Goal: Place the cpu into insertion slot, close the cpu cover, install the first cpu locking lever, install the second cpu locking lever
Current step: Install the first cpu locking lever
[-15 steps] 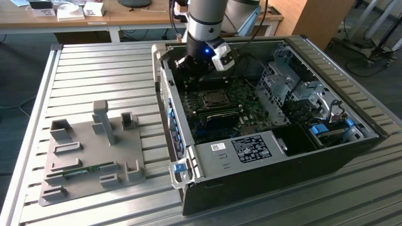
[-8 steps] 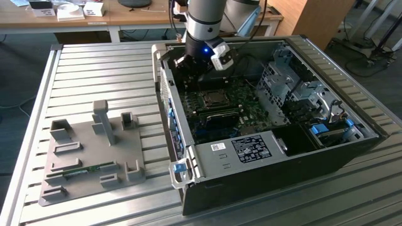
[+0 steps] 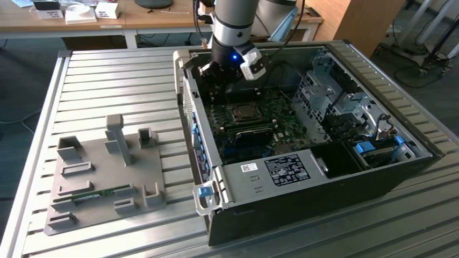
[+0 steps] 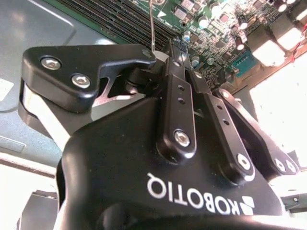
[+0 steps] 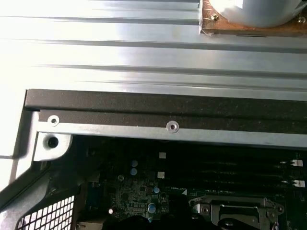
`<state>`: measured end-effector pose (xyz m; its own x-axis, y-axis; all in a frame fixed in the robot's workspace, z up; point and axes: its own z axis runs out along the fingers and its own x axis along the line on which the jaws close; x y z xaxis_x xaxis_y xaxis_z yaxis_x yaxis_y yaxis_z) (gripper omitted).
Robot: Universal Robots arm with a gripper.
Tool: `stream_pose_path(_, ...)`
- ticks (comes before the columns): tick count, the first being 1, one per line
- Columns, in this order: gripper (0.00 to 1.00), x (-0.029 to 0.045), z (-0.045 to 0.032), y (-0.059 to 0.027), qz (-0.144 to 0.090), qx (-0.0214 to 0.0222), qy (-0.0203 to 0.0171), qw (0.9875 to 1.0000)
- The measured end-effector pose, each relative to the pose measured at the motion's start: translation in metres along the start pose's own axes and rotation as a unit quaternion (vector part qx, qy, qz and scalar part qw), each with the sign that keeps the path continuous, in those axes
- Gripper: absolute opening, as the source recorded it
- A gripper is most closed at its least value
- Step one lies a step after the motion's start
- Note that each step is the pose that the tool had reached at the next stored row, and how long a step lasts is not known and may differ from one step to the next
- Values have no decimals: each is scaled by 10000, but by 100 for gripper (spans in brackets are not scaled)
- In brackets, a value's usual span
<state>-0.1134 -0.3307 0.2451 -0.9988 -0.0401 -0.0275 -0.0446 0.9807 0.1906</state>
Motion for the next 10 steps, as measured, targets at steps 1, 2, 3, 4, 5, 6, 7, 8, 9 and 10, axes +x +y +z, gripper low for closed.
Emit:
stream_pose_path(1, 11, 0, 0, 0, 0, 0, 0, 10000)
stream_pose_path(2, 11, -2, 0, 0, -1, -1, 0, 10000)
stream_pose_path(3, 11, -6, 0, -1, -1, -1, 0, 10000)
stream_pose_path(4, 11, -14, 0, -1, 0, -1, 0, 10000)
stream_pose_path(5, 11, -24, 1, -1, 1, -1, 0, 10000)
stream_pose_path(6, 11, -36, 1, -2, 2, -1, 0, 10000)
stream_pose_path(7, 11, -49, 1, -3, 3, 0, 0, 10000)
stream_pose_path(8, 11, -63, 1, -3, 3, -1, -1, 10000)
stream_pose_path(9, 11, -78, 1, -4, 4, 0, -1, 10000)
stream_pose_path(10, 11, -93, 2, -5, 4, 0, -1, 10000)
